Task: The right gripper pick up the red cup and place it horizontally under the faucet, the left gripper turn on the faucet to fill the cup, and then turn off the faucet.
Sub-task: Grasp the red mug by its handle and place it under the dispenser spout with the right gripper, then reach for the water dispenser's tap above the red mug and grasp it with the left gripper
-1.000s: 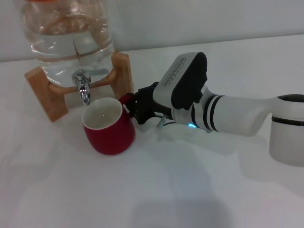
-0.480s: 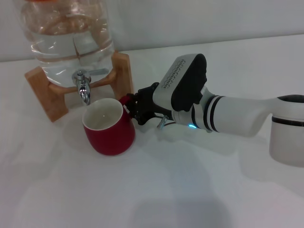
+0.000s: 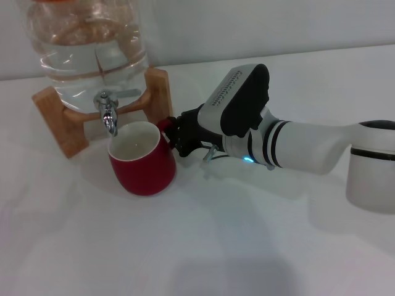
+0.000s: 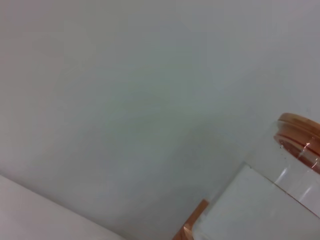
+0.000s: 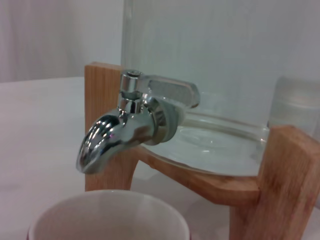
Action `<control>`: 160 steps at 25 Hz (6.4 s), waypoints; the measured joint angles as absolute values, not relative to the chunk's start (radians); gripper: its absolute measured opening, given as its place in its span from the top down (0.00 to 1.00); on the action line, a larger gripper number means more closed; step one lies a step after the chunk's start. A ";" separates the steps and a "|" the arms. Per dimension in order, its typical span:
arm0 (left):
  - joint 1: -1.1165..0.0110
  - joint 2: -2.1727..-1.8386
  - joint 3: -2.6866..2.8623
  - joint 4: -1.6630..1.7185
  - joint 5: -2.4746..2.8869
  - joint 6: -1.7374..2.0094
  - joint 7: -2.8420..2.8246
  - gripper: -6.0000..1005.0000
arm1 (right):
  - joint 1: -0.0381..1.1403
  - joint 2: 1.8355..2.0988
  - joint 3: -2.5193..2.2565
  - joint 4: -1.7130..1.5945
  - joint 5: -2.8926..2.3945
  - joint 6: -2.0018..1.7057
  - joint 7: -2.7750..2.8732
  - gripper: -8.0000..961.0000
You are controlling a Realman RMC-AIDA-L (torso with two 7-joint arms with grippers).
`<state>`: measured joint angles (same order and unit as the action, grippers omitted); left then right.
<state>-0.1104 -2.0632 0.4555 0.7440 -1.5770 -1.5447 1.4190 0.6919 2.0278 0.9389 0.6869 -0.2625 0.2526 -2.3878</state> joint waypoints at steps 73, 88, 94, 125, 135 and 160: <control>-0.106 -2.063 0.456 0.744 -1.581 -1.555 1.419 0.20 | 0.751 2.028 0.871 0.692 -0.236 0.220 -2.387 0.73; -0.107 -2.063 0.456 0.744 -1.583 -1.557 1.419 0.20 | 0.744 2.028 0.871 0.691 -0.242 0.227 -2.388 0.73; -0.105 -2.063 0.456 0.744 -1.583 -1.557 1.419 0.20 | 0.739 2.025 0.879 0.690 -0.245 0.228 -2.388 0.73; -0.116 -2.055 0.456 0.744 -1.586 -1.548 1.418 0.20 | 0.716 2.016 0.887 0.711 -0.249 0.235 -2.388 0.73; -0.117 -2.056 0.456 0.744 -1.586 -1.548 1.419 0.20 | 0.701 2.012 0.886 0.717 -0.248 0.236 -2.385 0.73; -0.111 -2.054 0.456 0.744 -1.586 -1.549 1.419 0.20 | 0.498 1.902 0.904 0.945 -0.288 0.237 -2.335 0.73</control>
<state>-0.1109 -2.0540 0.4555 0.7439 -1.5858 -1.5494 1.4190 0.4982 1.9023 0.9036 0.9450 -0.2880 0.2369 -2.3348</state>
